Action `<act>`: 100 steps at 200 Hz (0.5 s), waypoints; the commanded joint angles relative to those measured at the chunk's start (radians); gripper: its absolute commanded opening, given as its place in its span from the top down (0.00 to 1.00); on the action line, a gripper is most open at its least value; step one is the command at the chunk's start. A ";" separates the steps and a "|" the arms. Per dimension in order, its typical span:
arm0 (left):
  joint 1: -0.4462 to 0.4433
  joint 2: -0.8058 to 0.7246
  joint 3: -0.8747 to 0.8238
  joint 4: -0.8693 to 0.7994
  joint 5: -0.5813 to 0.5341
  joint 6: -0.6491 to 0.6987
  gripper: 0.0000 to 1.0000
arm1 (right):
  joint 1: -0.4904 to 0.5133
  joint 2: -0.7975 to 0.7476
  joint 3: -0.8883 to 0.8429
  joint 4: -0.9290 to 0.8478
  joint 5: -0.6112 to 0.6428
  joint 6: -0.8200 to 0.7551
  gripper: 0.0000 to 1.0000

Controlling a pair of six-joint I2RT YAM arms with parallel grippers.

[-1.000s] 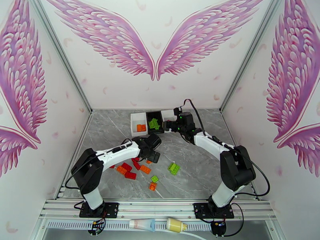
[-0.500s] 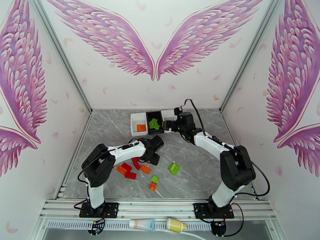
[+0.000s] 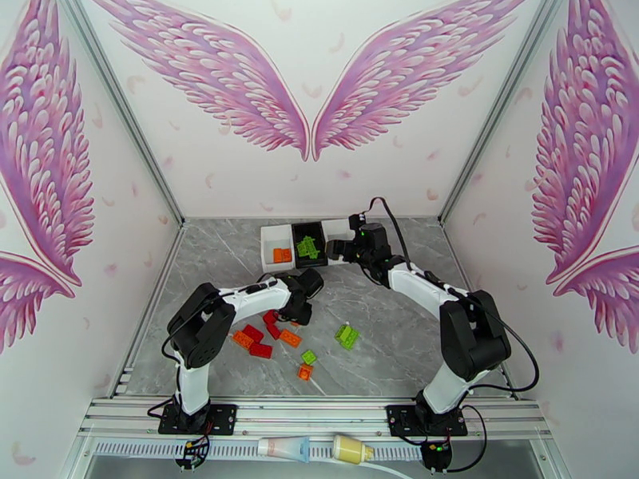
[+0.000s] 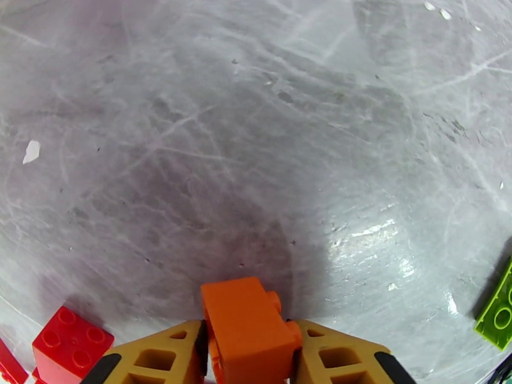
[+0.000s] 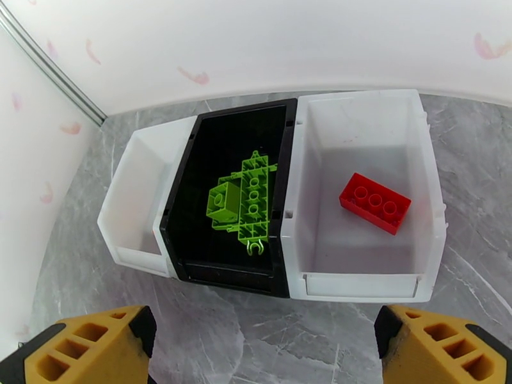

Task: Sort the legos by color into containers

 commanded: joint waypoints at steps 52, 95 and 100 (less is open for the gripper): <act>0.018 -0.039 0.005 0.037 -0.021 -0.024 0.74 | -0.007 0.006 -0.010 0.006 -0.040 0.033 0.04; 0.046 -0.135 0.000 0.054 -0.076 -0.033 0.81 | -0.003 -0.008 -0.015 0.007 -0.041 0.030 0.04; 0.050 -0.147 0.002 0.054 -0.083 -0.033 0.82 | 0.000 -0.010 -0.016 0.004 -0.041 0.026 0.04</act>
